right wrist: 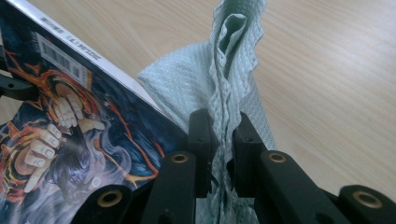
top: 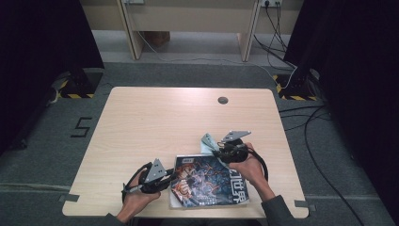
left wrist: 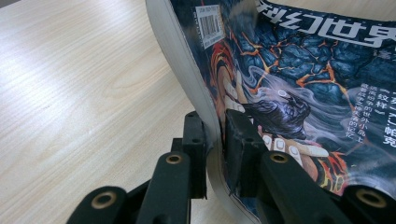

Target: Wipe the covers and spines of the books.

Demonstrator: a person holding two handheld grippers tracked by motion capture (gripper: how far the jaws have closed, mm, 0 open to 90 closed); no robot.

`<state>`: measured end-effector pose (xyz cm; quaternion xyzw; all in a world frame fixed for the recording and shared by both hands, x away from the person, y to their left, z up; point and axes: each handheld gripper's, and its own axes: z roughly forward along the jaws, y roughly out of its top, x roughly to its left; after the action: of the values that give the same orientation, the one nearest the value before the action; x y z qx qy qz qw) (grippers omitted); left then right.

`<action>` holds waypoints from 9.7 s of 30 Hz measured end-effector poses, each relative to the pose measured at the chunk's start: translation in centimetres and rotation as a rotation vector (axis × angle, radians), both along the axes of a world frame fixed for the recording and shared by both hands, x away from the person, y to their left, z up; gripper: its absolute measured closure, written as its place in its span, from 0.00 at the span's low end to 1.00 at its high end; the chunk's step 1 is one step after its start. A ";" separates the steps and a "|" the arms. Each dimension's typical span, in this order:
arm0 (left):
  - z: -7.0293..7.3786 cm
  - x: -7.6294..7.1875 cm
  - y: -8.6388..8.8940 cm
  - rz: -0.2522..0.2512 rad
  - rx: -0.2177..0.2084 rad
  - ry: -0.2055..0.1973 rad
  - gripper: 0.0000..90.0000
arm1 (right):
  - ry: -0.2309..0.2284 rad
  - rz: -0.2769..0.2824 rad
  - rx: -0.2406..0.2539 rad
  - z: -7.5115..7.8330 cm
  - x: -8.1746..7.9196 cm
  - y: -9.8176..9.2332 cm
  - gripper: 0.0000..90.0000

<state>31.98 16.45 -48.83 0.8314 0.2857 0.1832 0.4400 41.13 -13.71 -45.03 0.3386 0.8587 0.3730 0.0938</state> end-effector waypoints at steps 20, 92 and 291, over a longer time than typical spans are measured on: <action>0.1 0.0 0.1 -0.006 -0.001 -0.007 0.87 | 0.092 -0.226 -0.068 -3.1 2.4 -7.5 0.91; 0.0 -0.1 -0.1 -0.006 0.006 -0.011 0.86 | -0.021 0.070 0.033 1.2 -0.6 3.3 0.90; 0.2 -0.2 -0.3 -0.009 0.016 -0.036 0.83 | 0.190 -0.057 0.016 -1.7 3.1 -6.0 0.90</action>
<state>31.76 16.18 -48.66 0.8327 0.2726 0.1982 0.4393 44.20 -19.76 -46.76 0.3976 0.8507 0.3432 0.0200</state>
